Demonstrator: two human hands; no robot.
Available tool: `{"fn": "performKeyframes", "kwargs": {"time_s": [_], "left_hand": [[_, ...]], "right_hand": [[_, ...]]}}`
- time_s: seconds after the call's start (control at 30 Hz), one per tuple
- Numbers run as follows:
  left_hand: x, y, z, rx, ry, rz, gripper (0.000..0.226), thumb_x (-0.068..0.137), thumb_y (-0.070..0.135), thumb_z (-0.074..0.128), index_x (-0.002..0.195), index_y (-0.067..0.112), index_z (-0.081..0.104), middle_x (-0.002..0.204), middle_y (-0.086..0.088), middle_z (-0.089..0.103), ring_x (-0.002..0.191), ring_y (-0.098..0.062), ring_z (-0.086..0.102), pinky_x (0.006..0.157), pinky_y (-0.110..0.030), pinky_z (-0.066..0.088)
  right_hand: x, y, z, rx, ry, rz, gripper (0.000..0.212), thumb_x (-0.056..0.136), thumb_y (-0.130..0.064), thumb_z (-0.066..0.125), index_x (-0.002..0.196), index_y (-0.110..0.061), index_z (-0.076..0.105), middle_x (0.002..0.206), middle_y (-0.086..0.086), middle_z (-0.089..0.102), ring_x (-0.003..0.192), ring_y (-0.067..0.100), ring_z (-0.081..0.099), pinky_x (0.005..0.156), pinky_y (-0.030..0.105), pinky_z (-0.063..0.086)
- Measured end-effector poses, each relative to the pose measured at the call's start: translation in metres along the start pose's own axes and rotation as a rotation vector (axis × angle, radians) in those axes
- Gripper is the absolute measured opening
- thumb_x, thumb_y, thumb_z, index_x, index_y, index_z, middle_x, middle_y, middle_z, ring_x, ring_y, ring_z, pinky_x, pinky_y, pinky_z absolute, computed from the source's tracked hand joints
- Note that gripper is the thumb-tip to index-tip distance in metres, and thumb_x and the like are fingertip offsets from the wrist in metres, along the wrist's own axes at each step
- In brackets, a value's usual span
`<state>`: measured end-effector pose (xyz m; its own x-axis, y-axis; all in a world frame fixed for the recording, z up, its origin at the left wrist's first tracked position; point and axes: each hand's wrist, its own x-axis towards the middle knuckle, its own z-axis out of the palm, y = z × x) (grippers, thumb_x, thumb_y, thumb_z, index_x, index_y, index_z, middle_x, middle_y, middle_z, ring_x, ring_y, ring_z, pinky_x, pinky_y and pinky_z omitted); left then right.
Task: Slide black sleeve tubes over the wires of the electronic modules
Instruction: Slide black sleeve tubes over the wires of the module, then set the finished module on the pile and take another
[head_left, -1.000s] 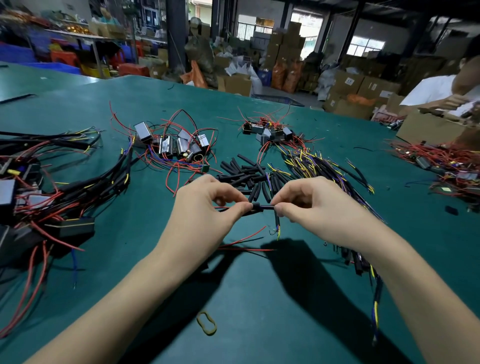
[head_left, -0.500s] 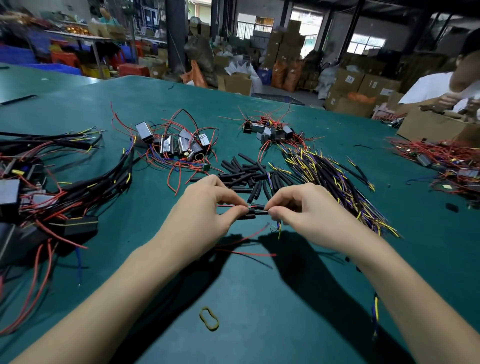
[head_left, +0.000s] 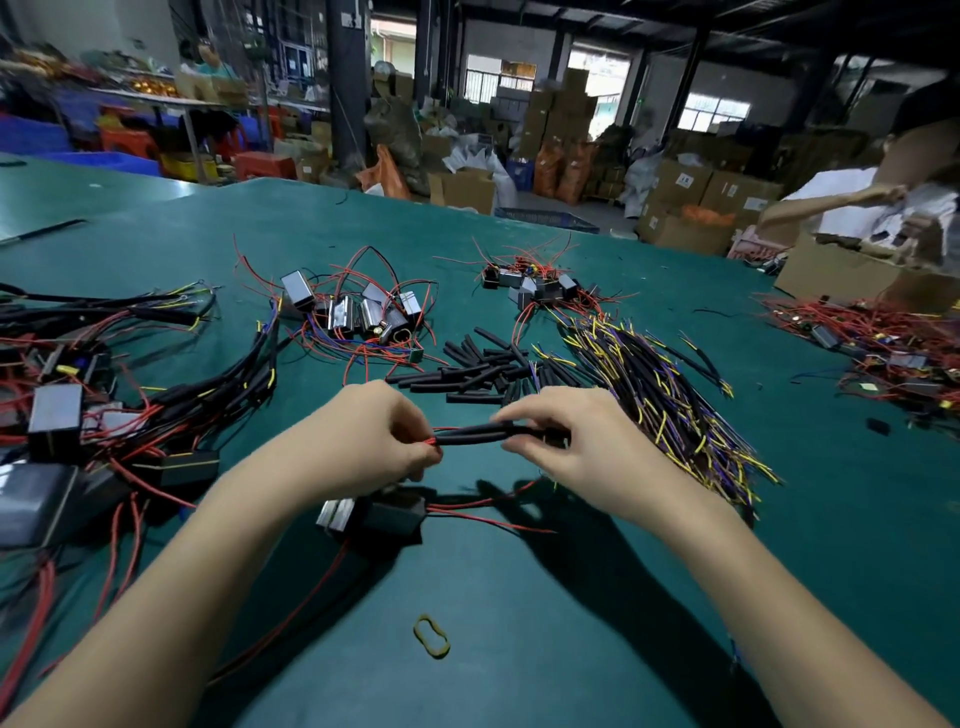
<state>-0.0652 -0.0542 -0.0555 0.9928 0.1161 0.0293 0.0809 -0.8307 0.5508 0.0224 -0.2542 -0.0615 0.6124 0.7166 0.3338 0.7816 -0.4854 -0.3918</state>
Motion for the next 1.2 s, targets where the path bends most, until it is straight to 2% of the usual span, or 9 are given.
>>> {"fn": "performKeyframes", "kwargs": {"time_s": [0.17, 0.37, 0.53, 0.67, 0.77, 0.83, 0.9, 1.03, 1.2], "left_hand": [[-0.003, -0.012, -0.013, -0.002, -0.141, -0.043, 0.018, 0.082, 0.044, 0.066, 0.083, 0.027, 0.071, 0.076, 0.013, 0.071, 0.074, -0.002, 0.064, 0.076, -0.020, 0.049], [-0.002, -0.010, -0.014, -0.277, -0.090, 0.077, 0.020, 0.083, 0.040, 0.068, 0.089, 0.021, 0.070, 0.085, -0.001, 0.072, 0.072, -0.006, 0.057, 0.081, -0.032, 0.050], [-0.005, -0.005, -0.013, -0.482, 0.013, 0.047, 0.061, 0.060, 0.048, 0.080, 0.111, 0.034, 0.049, 0.084, 0.015, 0.070, 0.075, 0.010, 0.064, 0.067, -0.001, 0.043], [-0.008, 0.000, -0.007, -0.296, 0.345, 0.028, 0.035, 0.076, 0.025, 0.074, 0.106, 0.023, 0.055, 0.071, 0.010, 0.061, 0.060, 0.006, 0.051, 0.057, -0.005, 0.037], [-0.026, -0.004, -0.023, -0.123, 0.448, -0.015, 0.019, 0.077, 0.021, 0.069, 0.094, 0.018, 0.061, 0.075, 0.005, 0.060, 0.071, 0.003, 0.055, 0.064, -0.008, 0.040], [-0.041, -0.006, -0.040, 0.162, 0.477, -0.109, 0.025, 0.079, 0.025, 0.065, 0.100, 0.016, 0.057, 0.089, -0.002, 0.050, 0.092, -0.025, 0.059, 0.075, -0.031, 0.045], [-0.056, -0.002, -0.056, 0.522, 0.513, -0.246, 0.030, 0.084, 0.026, 0.060, 0.109, 0.017, 0.046, 0.092, -0.001, 0.032, 0.096, -0.035, 0.058, 0.060, -0.033, 0.036], [-0.071, 0.004, -0.070, 0.881, 0.410, -0.378, 0.024, 0.088, 0.017, 0.052, 0.109, 0.020, 0.042, 0.081, -0.002, 0.021, 0.093, -0.027, 0.062, 0.048, -0.027, 0.019], [-0.078, -0.009, -0.067, 1.198, 0.214, -0.482, 0.032, 0.094, 0.019, 0.036, 0.125, 0.018, 0.043, 0.123, -0.007, 0.042, 0.112, -0.026, 0.051, 0.081, -0.033, 0.036]], "right_hand": [[0.011, -0.007, -0.008, 0.005, 0.098, -0.035, 0.015, 0.087, -0.022, 0.068, 0.100, -0.024, 0.075, 0.082, -0.015, 0.062, 0.080, 0.010, 0.057, 0.077, 0.038, 0.050], [0.023, -0.014, -0.026, 0.001, 0.229, -0.054, 0.015, 0.087, -0.017, 0.068, 0.100, -0.019, 0.076, 0.084, 0.003, 0.071, 0.078, 0.023, 0.063, 0.074, 0.043, 0.049], [0.035, -0.027, -0.041, -0.070, 0.366, -0.105, 0.016, 0.086, -0.019, 0.069, 0.099, -0.024, 0.076, 0.075, -0.005, 0.068, 0.082, 0.023, 0.053, 0.081, 0.048, 0.041], [0.052, -0.035, -0.048, -0.220, 0.459, -0.133, 0.017, 0.085, -0.027, 0.069, 0.101, -0.028, 0.075, 0.088, -0.006, 0.067, 0.092, 0.021, 0.043, 0.075, 0.032, 0.021], [0.066, -0.040, -0.039, -0.178, 0.419, -0.173, 0.018, 0.085, -0.022, 0.069, 0.102, -0.020, 0.076, 0.092, 0.001, 0.066, 0.090, 0.026, 0.044, 0.079, 0.036, 0.033], [0.074, -0.045, -0.025, -0.063, 0.385, -0.204, 0.017, 0.085, -0.015, 0.069, 0.100, -0.015, 0.076, 0.089, 0.006, 0.067, 0.087, 0.027, 0.052, 0.078, 0.040, 0.042], [0.085, -0.054, -0.006, 0.041, 0.399, -0.226, 0.016, 0.085, -0.010, 0.069, 0.099, -0.011, 0.076, 0.085, 0.010, 0.067, 0.080, 0.028, 0.058, 0.074, 0.039, 0.047], [0.112, -0.079, 0.039, 0.158, 0.464, -0.263, 0.016, 0.082, -0.002, 0.067, 0.094, -0.005, 0.076, 0.086, 0.014, 0.070, 0.080, 0.030, 0.065, 0.076, 0.035, 0.049], [0.135, -0.095, 0.090, 0.098, 0.278, -0.361, 0.018, 0.083, 0.005, 0.061, 0.095, 0.001, 0.074, 0.101, 0.021, 0.069, 0.093, 0.035, 0.066, 0.085, 0.042, 0.051]]}}
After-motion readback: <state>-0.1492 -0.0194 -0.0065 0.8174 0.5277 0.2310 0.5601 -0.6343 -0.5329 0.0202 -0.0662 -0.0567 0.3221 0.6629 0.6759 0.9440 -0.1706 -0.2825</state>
